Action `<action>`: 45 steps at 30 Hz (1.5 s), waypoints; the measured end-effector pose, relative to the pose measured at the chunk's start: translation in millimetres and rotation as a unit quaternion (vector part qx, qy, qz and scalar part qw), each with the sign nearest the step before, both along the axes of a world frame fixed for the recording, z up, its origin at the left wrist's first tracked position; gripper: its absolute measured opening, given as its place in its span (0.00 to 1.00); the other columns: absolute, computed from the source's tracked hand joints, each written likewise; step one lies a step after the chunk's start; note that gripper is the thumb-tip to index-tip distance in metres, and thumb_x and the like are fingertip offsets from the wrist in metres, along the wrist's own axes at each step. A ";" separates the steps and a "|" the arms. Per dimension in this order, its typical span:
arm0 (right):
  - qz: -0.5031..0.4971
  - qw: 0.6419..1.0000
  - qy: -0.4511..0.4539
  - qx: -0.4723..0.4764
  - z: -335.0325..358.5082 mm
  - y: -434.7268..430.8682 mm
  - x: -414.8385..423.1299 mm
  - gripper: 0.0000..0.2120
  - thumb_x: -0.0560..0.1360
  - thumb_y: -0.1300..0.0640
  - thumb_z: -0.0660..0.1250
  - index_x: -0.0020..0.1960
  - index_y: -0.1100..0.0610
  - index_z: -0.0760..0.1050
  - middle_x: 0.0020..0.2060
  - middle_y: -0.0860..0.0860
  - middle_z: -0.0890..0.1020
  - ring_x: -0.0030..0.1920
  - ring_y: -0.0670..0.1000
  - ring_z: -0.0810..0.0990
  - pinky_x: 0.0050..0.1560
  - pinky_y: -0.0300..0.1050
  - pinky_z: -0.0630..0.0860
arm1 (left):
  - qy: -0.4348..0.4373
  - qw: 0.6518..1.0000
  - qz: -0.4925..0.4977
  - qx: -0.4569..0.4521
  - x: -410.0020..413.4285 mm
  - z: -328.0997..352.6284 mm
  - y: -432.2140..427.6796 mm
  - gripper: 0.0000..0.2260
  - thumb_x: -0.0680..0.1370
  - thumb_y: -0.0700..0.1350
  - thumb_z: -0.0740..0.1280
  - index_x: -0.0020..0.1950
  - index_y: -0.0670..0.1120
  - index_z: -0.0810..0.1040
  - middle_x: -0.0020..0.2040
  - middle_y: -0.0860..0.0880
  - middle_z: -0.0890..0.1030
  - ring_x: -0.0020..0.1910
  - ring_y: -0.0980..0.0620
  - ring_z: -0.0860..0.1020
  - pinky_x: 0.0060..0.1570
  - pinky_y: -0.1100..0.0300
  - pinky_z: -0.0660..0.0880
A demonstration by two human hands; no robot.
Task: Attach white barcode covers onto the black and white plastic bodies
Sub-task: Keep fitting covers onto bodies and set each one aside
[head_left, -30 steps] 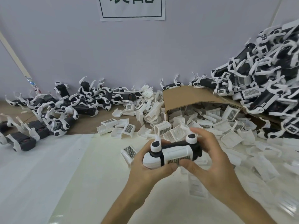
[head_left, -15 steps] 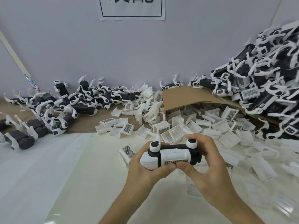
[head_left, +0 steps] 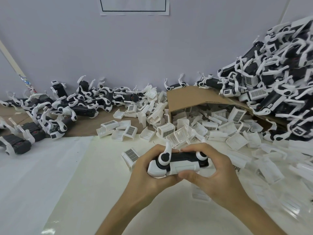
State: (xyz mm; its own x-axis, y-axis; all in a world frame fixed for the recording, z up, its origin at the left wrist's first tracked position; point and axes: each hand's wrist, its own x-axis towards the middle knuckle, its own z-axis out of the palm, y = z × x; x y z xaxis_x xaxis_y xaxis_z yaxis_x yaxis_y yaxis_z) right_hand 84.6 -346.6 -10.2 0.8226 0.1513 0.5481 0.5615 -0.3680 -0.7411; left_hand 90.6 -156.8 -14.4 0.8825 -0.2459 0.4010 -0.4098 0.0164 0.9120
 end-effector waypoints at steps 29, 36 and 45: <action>0.039 0.998 0.030 0.044 -7.3 5.2 2.0 0.16 0.69 0.49 0.77 0.53 0.54 0.78 0.42 0.43 0.82 0.41 0.42 0.79 0.42 0.27 0.70 | 0.003 0.999 0.024 -0.047 -3.1 -8.3 -4.3 0.12 0.71 0.54 0.74 0.52 0.52 0.82 0.42 0.45 0.85 0.38 0.41 0.82 0.41 0.47 0.82; 0.016 0.997 0.066 0.043 -5.4 -0.9 5.2 0.25 0.64 0.34 0.76 0.55 0.45 0.77 0.47 0.44 0.83 0.46 0.44 0.80 0.45 0.27 0.71 | 0.010 0.999 -0.022 -0.025 -4.5 -4.4 -6.1 0.10 0.77 0.46 0.73 0.57 0.53 0.81 0.47 0.47 0.84 0.42 0.44 0.82 0.42 0.57 0.81; 0.028 0.995 0.033 0.087 -10.4 4.2 3.2 0.18 0.66 0.42 0.76 0.48 0.51 0.77 0.37 0.49 0.82 0.35 0.41 0.78 0.38 0.29 0.72 | 0.016 0.999 0.001 -0.032 -9.2 -4.3 -11.2 0.10 0.74 0.50 0.76 0.53 0.54 0.82 0.43 0.46 0.84 0.39 0.42 0.82 0.38 0.63 0.77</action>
State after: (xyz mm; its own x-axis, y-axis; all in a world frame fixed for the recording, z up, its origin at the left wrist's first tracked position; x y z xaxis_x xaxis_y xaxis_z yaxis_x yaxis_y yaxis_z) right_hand 87.8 -342.4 -20.6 0.8508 0.1050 0.5148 0.5252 -0.2007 -0.8270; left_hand 81.4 -168.0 -18.7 0.8956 -0.2185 0.3874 -0.3807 0.0739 0.9217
